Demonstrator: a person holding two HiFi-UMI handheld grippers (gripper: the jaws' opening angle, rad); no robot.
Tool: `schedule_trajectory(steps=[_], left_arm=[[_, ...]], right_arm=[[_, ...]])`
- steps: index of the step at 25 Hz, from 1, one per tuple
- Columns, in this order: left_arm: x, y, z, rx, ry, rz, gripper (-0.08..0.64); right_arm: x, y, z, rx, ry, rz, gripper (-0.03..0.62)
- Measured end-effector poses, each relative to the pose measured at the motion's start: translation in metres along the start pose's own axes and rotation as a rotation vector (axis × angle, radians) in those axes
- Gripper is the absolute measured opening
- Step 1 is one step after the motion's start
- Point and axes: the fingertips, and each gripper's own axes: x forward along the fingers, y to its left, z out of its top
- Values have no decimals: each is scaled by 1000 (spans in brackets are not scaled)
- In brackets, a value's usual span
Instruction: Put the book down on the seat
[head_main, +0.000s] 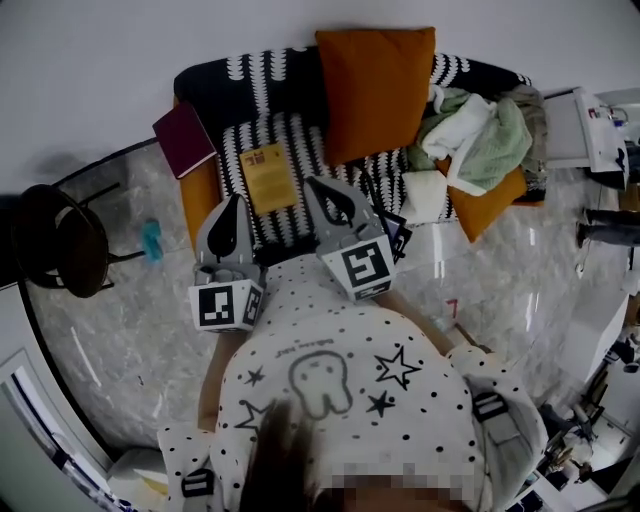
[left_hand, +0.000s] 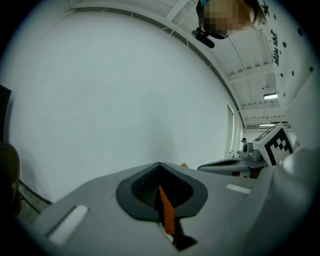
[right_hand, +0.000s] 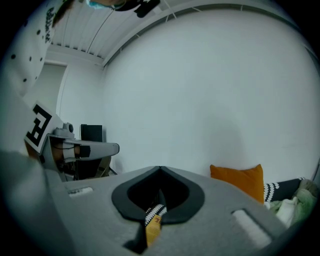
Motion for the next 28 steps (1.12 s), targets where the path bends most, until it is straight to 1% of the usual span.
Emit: schedule_trajectory(steps=[3,5,9,14,19,24,28], left_arm=[[-5,-3,-3,2,12,-10,0],[-6,-5,-11,-2,25,-37,0],[-4,-10,-18,-26,47,-64,-2],[-2,-12,-15,-53,37,-72,-11],[3,-16,-13,-79,22,-114,-10],[4,-1,-15,-108,43,-46,-12],[18,4,-18,-114,58,-41,-12]], right_arm=[[-3,6,-1,6,3,14,-3],[-2,11,-2,7,15,26,-3],[1,15,-8,8,27,57,-3],[3,15,-12,8,34,74,-3],[8,10,-12,17,43,77,-3],[10,8,-11,23,45,80,-3],[19,-1,-15,37,58,74,-3]])
